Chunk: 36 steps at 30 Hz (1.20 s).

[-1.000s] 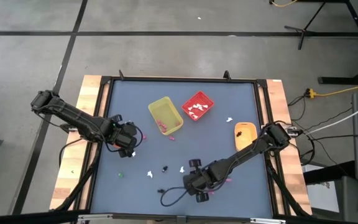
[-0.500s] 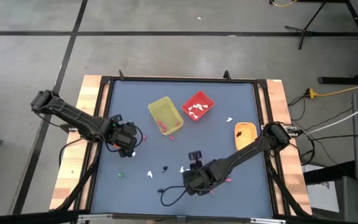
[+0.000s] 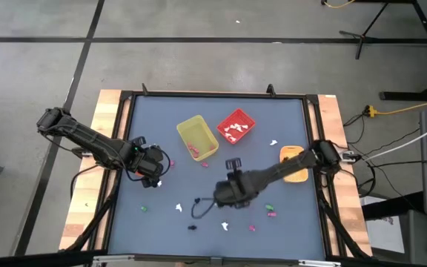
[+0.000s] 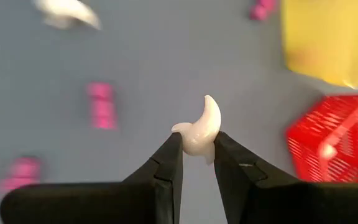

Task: Sort Halloween decoration
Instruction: Put the white ghost toy into the red bin

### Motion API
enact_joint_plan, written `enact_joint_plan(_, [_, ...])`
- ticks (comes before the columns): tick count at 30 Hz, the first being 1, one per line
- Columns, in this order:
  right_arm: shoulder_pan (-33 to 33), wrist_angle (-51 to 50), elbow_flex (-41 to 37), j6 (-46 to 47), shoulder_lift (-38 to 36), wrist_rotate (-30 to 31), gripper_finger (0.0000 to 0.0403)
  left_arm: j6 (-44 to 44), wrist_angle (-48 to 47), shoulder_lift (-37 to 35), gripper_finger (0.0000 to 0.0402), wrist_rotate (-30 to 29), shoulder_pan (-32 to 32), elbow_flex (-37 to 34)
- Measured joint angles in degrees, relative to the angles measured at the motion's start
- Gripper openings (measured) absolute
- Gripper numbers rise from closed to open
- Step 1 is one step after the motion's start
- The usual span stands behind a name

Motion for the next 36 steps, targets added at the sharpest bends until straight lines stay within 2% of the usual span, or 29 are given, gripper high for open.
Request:
enact_joint_plan(12, [-17.73, -4.40, -0.02, -5.74, 0.00, 6.28, 0.0074, 0.01, 0.10, 0.00, 0.0108, -0.37, 0.01, 0.00])
enact_joint_plan(16, [-23.75, -4.34, -0.02, -6.35, 0.00, 5.38, 0.0074, 0.00, 0.10, 0.00, 0.0108, -0.42, 0.02, 0.00])
enact_joint_plan(20, [-28.72, -4.29, -0.02, -6.62, 0.00, 0.22, 0.0074, 0.00, 0.12, 0.00, 0.0108, -0.44, 0.02, 0.00])
enact_joint_plan(25, [-32.71, -4.01, -0.04, -6.66, 0.00, -4.10, 0.0074, 0.02, 0.12, 0.00, 0.0108, -0.44, 0.02, 0.00])
enact_joint_plan(33, [-34.64, -1.69, -0.04, -6.71, 0.00, -3.91, 0.0074, 0.01, 0.13, 0.00, 0.0108, -0.44, 0.01, 0.00])
enact_joint_plan(36, [-34.46, -0.50, -0.04, -7.19, 0.00, -3.90, 0.0090, 0.00, 0.14, 0.00, 0.0108, -0.44, 0.01, 0.00])
